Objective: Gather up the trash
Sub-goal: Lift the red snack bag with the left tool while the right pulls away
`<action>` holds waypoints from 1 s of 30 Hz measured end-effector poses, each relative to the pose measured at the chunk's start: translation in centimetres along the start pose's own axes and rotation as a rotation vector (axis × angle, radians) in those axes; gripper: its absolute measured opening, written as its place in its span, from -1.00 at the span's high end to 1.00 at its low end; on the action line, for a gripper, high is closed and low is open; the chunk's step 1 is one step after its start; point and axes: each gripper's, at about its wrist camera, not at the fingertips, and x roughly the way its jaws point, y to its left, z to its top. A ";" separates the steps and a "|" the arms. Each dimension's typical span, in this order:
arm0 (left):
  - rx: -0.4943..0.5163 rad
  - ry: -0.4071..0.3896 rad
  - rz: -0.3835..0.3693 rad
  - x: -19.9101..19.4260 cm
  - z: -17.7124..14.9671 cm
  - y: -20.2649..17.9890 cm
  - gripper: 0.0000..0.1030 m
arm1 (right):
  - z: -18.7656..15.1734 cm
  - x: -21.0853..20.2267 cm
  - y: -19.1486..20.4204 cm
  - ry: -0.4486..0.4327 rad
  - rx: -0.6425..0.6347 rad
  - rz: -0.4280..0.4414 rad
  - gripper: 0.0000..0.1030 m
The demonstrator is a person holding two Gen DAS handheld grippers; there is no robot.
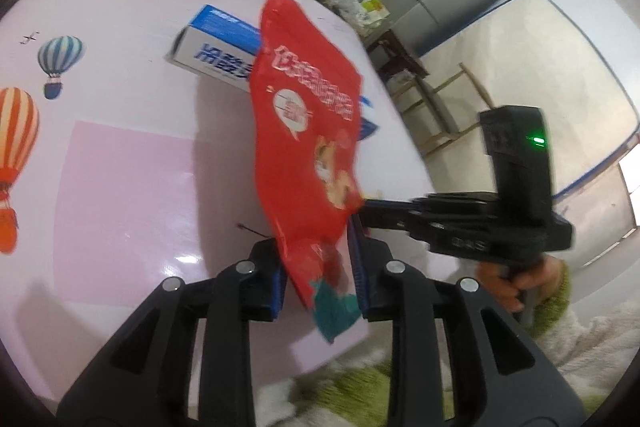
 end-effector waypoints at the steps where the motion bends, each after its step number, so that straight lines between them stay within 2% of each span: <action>1: -0.007 0.001 0.008 0.2 0.2 0.4 0.50 | 0.1 0.0 0.1 0.000 -0.009 -0.005 0.86; 6: -0.047 -0.003 0.028 0.8 1.3 1.9 0.50 | 0.3 0.1 0.7 -0.003 -0.032 -0.017 0.86; 15: -0.091 0.020 0.030 2.3 2.2 1.6 0.55 | -0.4 0.0 1.1 -0.013 -0.059 -0.028 0.86; 21: -0.052 0.015 0.047 1.7 1.6 0.8 0.86 | -0.8 -0.4 0.9 -0.030 -0.055 0.003 0.85; 24: -0.055 -0.009 0.056 0.5 0.9 0.9 0.89 | -0.9 -2.0 0.4 -0.061 -0.055 0.037 0.83; 25: -0.057 -0.016 0.059 0.1 0.7 1.0 0.89 | -0.7 -3.0 0.1 -0.088 -0.050 0.054 0.77; 28: -0.069 -0.050 0.082 -1.3 -0.3 1.4 0.89 | 0.0 -5.4 -1.2 -0.166 -0.022 0.050 0.33; 30: -0.080 -0.076 0.077 -2.2 -0.8 1.7 0.90 | 1.3 -6.9 -2.2 -0.221 -0.007 0.017 0.26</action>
